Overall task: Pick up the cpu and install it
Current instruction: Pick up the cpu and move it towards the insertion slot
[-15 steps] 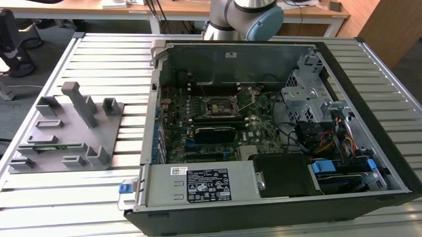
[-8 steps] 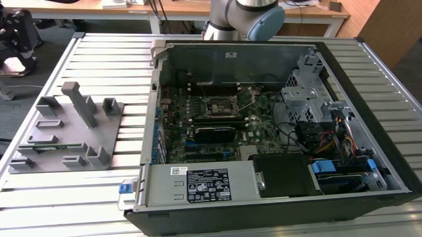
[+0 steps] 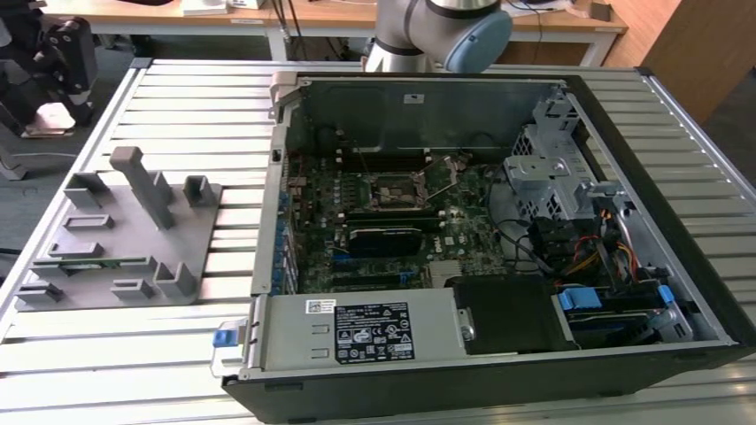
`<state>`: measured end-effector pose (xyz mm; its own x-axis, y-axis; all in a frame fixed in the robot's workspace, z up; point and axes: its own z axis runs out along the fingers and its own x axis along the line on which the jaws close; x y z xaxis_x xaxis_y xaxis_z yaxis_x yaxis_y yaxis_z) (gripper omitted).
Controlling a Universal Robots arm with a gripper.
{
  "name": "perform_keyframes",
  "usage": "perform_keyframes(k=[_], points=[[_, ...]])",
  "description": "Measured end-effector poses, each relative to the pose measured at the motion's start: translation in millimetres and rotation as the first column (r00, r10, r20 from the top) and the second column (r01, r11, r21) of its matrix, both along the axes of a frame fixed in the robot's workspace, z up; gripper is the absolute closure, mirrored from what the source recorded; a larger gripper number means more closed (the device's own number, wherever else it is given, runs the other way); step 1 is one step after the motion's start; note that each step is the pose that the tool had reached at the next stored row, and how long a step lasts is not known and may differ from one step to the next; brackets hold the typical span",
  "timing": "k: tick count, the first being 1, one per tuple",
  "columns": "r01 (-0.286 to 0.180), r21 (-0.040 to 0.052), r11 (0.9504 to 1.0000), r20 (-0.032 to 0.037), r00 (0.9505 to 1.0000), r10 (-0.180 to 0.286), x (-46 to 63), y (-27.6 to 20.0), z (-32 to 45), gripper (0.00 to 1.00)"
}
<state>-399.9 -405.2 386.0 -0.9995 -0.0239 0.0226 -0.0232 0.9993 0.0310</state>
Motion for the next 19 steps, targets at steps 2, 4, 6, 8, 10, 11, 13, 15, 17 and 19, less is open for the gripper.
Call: perform_keyframes(k=[2,4,6,8,10,11,13,15,17,19], points=[[0.000,0.0001,1.0000,0.0001,1.0000,0.000,6.0,0.0,-0.1,0.46],[0.000,0.0001,1.0000,0.0001,1.0000,0.000,12.1,0.0,-0.1,0.46],[0.000,0.0000,1.0000,0.0000,1.0000,0.000,17.4,0.0,0.0,0.46],[0.000,0.0001,1.0000,0.0001,1.0000,0.000,22.7,0.0,0.0,0.46],[0.000,0.0001,1.0000,0.0001,1.0000,0.000,28.1,0.0,0.0,0.46],[0.000,0.0000,1.0000,0.0000,1.0000,0.000,30.8,0.0,0.0,0.46],[0.000,0.0001,1.0000,0.0001,1.0000,0.000,35.9,0.0,0.0,0.46],[0.000,0.0001,1.0000,0.0001,1.0000,0.000,41.1,0.0,-0.1,0.46],[0.000,0.0000,1.0000,0.0000,1.0000,0.000,46.0,0.0,0.0,0.46],[0.000,0.0000,1.0000,0.0000,1.0000,0.000,50.7,0.0,0.0,0.46]])
